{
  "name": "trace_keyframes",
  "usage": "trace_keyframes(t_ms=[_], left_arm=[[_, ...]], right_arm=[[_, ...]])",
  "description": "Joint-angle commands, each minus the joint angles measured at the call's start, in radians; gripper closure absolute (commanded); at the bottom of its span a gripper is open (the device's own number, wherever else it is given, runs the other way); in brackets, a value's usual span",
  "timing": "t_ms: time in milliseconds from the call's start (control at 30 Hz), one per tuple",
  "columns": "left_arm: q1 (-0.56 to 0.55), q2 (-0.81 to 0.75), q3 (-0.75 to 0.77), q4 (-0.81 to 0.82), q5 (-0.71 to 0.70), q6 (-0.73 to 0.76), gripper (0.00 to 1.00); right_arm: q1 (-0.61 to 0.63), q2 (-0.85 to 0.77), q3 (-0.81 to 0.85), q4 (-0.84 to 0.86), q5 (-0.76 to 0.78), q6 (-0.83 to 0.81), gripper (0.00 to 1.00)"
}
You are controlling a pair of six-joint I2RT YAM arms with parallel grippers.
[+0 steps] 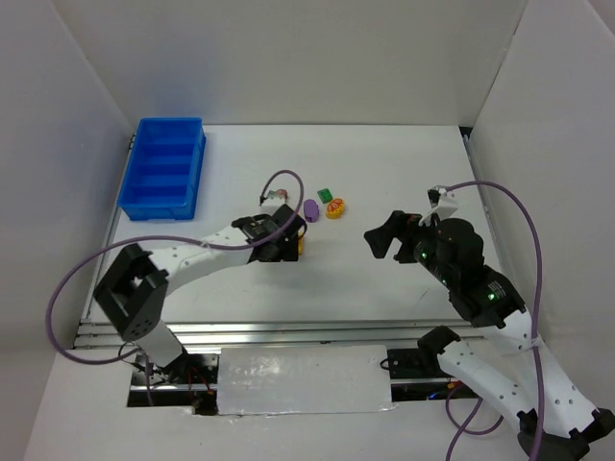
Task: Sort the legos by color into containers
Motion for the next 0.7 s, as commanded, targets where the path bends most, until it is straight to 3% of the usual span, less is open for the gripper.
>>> trace_keyframes(t_ms=[0,233,667], left_arm=[[-0.058,0.103,0.132,0.024,-0.064,-0.039,0.03],[-0.067,0.212,0.172,0.082,-0.006,-0.019,0.08],[-0.04,0.355,0.249,0.105,-0.057,0.035,0.23]], right_arm=[[0.007,-0.011,-0.018,0.029,-0.021,-0.018,0.0],[0.007,-0.008,-0.026,0.032,-0.037,-0.032,0.0],[0.007,-0.003,-0.041,0.055,-0.093,-0.041,0.0]])
